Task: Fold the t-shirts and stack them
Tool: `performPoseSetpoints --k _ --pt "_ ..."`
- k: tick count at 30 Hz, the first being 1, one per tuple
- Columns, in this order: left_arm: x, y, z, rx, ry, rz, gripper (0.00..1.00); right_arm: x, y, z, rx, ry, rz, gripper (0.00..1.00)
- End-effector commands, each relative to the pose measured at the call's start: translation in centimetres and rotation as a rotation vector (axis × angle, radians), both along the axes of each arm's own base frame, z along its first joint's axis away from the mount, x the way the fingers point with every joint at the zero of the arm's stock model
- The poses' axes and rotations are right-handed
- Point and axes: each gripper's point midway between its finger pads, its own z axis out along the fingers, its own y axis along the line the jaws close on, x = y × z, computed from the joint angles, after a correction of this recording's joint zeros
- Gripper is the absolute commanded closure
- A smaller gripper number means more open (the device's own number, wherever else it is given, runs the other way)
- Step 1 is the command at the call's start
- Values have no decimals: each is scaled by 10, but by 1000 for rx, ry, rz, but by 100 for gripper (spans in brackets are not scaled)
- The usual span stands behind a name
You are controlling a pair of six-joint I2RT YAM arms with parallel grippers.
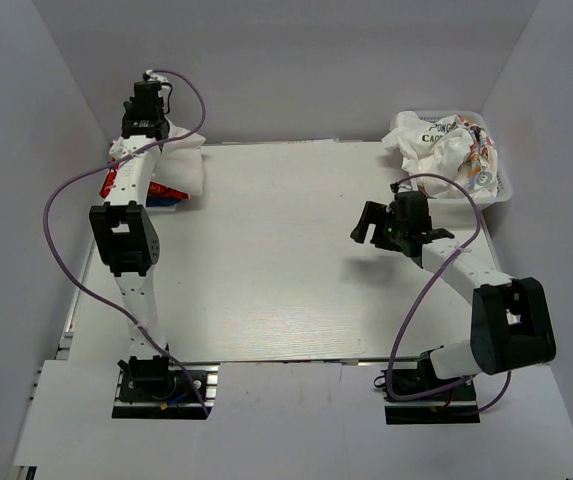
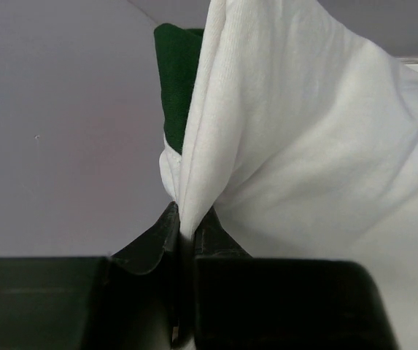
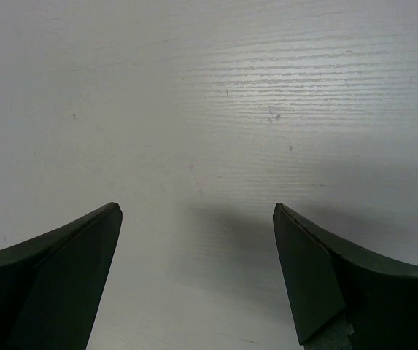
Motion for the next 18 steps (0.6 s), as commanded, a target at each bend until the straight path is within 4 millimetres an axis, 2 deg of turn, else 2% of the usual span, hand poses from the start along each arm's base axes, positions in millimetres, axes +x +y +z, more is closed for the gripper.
performPoseSetpoints --k 1,2,3,5,7,11,15,17,18 --pt "7 28 52 27 -157 48 100 11 -1 5 -15 2 -12 10" --pt "11 34 47 32 -157 47 100 10 -2 3 -17 11 -12 10" --pt "10 46 53 34 -178 67 100 10 -1 3 -17 16 -10 10" --pt "15 55 39 28 -161 67 100 9 -2 -4 -22 38 -11 10" --pt "17 69 39 38 -183 86 100 11 -1 -6 -28 52 -9 10" --pt "20 71 29 18 -168 67 100 13 5 -14 -17 80 5 10" --pt "16 88 22 19 -160 111 100 16 10 -19 -3 115 14 10" --pt "18 84 9 -2 -141 91 39 20 11 -19 3 110 14 10" --pt "16 84 11 -2 -141 91 1 18 13 -19 7 113 17 10"
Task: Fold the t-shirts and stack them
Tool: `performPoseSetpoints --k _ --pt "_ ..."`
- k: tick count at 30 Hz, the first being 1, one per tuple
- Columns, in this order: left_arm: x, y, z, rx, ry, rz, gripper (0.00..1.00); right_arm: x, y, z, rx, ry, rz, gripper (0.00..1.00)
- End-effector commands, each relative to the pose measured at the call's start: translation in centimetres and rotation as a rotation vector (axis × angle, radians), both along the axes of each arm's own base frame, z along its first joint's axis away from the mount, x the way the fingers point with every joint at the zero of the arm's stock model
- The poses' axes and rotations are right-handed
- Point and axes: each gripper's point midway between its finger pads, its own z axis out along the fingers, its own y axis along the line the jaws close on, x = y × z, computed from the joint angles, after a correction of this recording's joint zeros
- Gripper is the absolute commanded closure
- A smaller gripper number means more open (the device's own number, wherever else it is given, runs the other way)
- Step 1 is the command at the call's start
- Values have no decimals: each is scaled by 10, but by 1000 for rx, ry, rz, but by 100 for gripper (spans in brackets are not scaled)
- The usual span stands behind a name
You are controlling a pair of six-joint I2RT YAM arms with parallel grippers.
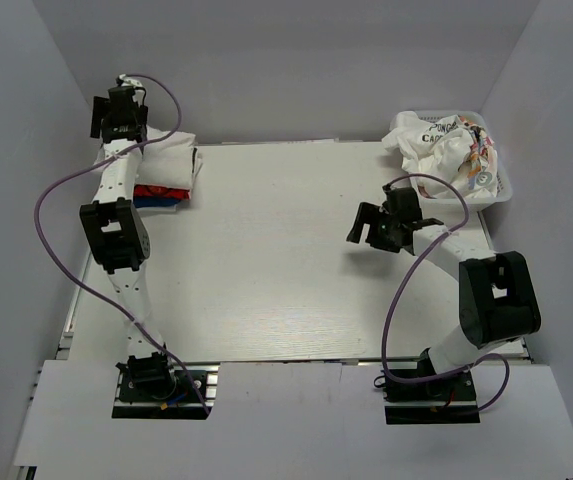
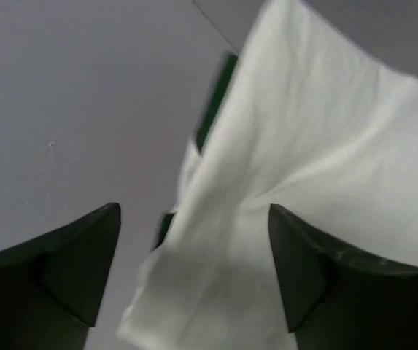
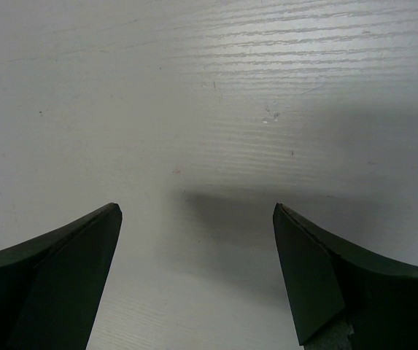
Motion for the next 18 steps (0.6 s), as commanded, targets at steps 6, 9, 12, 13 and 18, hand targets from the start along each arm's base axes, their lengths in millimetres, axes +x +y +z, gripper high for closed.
performPoseSetpoints --k 6,9,12,13,18 --pt "-8 2 65 -35 -194 53 1 9 3 32 33 -90 -12 10" --pt "-15 -13 78 -97 -217 35 1 4 -1 34 32 -108 -28 10" --pt "-28 -47 91 -313 -264 -9 1 3 -6 57 49 -183 -55 10" --pt "-40 -57 80 -389 -223 2 1 2 -6 59 51 -190 -57 10" --pt "-102 -166 52 -801 -169 -187 1 -13 -9 68 85 -229 -77 10"
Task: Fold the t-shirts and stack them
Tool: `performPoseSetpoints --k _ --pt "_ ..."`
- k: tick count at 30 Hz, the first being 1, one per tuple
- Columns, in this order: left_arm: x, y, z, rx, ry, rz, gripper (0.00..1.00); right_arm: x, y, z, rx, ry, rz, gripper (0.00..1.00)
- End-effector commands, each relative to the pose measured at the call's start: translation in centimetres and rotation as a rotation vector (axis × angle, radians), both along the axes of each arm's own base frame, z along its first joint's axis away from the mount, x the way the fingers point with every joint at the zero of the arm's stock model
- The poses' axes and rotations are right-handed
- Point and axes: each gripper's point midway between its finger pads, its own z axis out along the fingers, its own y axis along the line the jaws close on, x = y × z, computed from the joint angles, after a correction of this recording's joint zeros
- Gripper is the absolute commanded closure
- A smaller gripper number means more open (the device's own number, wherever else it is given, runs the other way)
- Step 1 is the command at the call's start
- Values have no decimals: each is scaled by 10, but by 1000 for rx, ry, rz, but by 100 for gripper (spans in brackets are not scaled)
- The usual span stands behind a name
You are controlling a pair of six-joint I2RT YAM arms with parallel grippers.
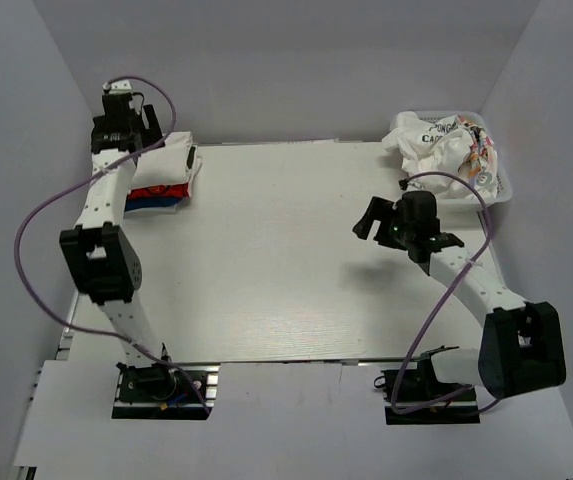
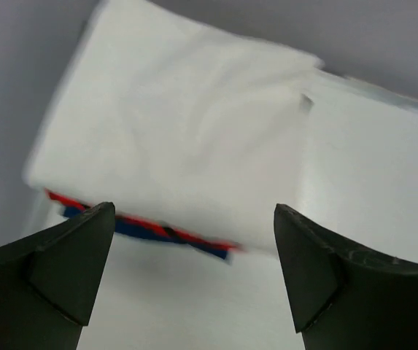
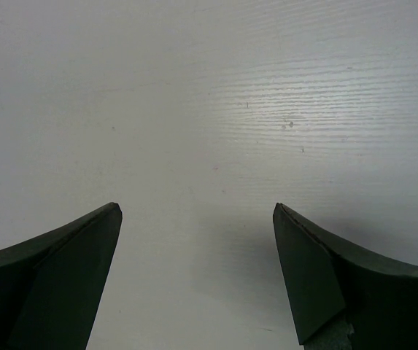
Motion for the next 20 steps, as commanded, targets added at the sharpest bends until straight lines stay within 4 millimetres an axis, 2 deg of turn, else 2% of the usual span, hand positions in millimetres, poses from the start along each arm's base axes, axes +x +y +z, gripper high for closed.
performPoseSetpoints --k 1,2,3,4,5,6,7,8,9,10,11,13,16,20 --pt "-67 -112 37 -357 -135 -210 1 -1 -7 24 42 -114 -56 10" --pt "-82 -134 36 -397 -164 -264 1 -4 -9 26 44 -122 -67 10" --pt "-112 -157 -16 -448 -78 -304 1 -5 -11 28 44 -130 -79 10" --pt "-140 -185 14 -480 -169 -371 1 -11 -15 27 47 -131 -100 10" --pt "-155 -196 14 -506 -198 -407 1 -11 -22 32 35 -151 -135 10" --pt "-183 -213 -21 -538 -121 -470 1 -18 -24 23 36 -133 -141 10" --pt "-199 -217 -25 -543 -116 -490 1 -20 -24 29 46 -158 -141 10" --pt "-219 -217 -10 -540 -171 -515 1 -25 -23 27 53 -159 -134 10" --pt "-237 -214 -35 -552 -119 -497 1 -27 -25 30 69 -171 -148 10" --pt "-248 -212 -40 -557 -113 -483 1 -31 -27 21 64 -151 -160 10" --pt "-262 -207 -44 -551 -136 -478 1 -32 -28 21 78 -178 -166 10" --pt "-268 -196 -44 -533 -175 -424 1 -32 -28 20 110 -186 -193 10" --pt "-275 -190 -41 -522 -192 -404 1 -31 -26 31 116 -230 -171 10" --pt "-275 -197 -36 -530 -195 -451 1 -31 -22 31 84 -225 -119 10"
